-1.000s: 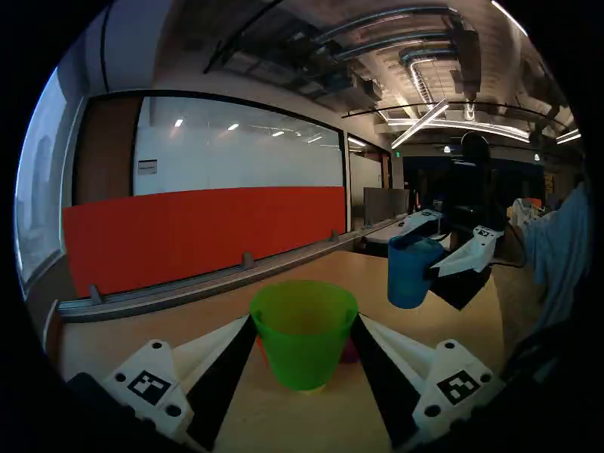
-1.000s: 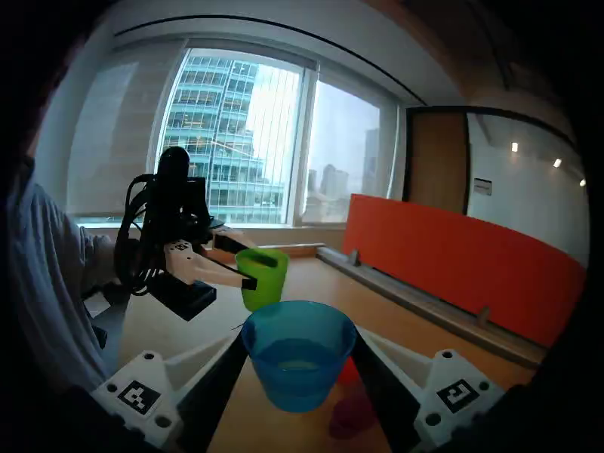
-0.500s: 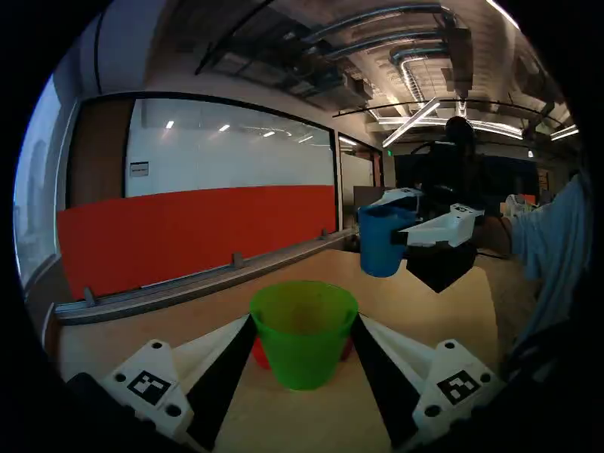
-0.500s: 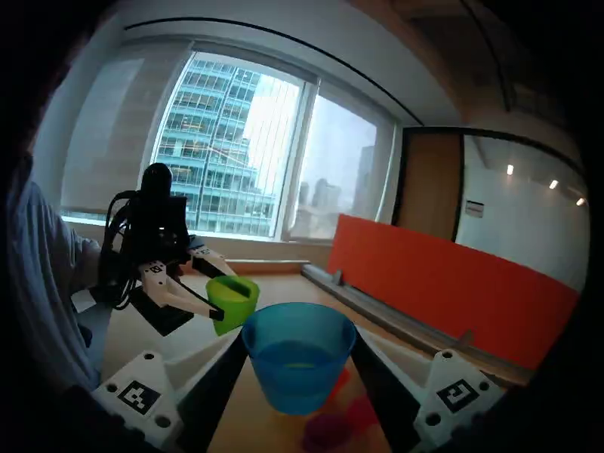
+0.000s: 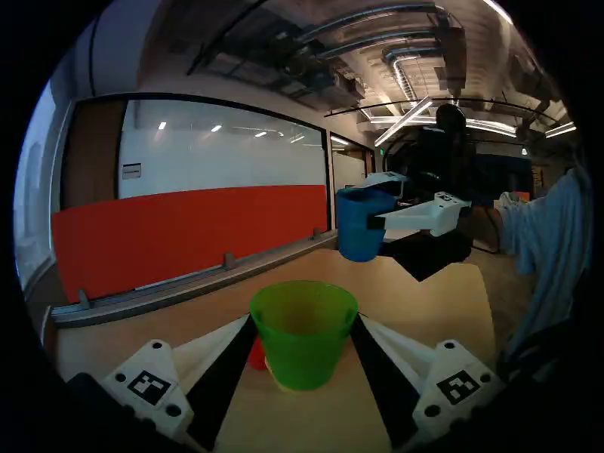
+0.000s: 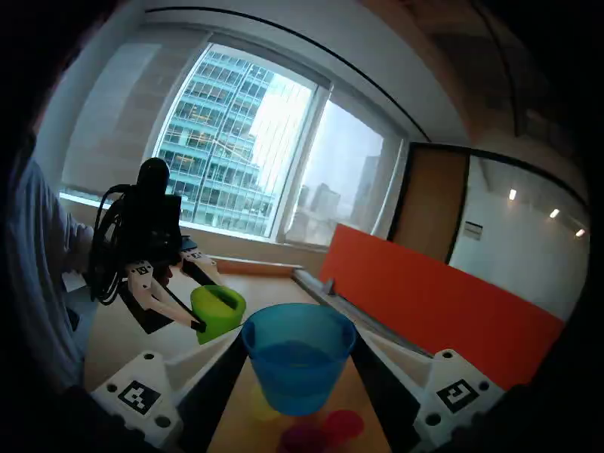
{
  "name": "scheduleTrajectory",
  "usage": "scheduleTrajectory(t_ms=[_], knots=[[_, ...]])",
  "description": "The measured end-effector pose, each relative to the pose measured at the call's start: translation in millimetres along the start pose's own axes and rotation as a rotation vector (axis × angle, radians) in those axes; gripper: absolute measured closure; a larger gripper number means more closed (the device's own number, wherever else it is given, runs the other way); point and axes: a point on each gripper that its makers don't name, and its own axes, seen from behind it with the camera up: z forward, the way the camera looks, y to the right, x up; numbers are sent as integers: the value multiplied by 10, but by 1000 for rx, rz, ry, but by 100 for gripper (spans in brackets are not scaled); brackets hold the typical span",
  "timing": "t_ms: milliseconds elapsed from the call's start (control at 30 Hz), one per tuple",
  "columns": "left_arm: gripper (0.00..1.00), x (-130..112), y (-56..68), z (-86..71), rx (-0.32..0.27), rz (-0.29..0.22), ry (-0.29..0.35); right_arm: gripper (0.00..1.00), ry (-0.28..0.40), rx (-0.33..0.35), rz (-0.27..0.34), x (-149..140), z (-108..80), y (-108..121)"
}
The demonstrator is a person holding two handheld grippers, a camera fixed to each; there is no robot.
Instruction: Pour water
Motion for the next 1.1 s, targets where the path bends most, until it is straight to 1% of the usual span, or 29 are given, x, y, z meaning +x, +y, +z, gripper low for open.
scheduleTrajectory(t_ms=[467,700,867,1100], knots=[[14,-82,156,130,-43,-8,-11,8,3,-21,-160,192,72,71],[14,-126,173,202,-51,-13,-15,8,6,-31,-253,336,122,118],[14,-134,167,228,-53,-14,-18,8,9,-35,-304,429,154,158],[14,-82,197,256,-64,-15,-10,8,6,-35,-388,535,204,171]])
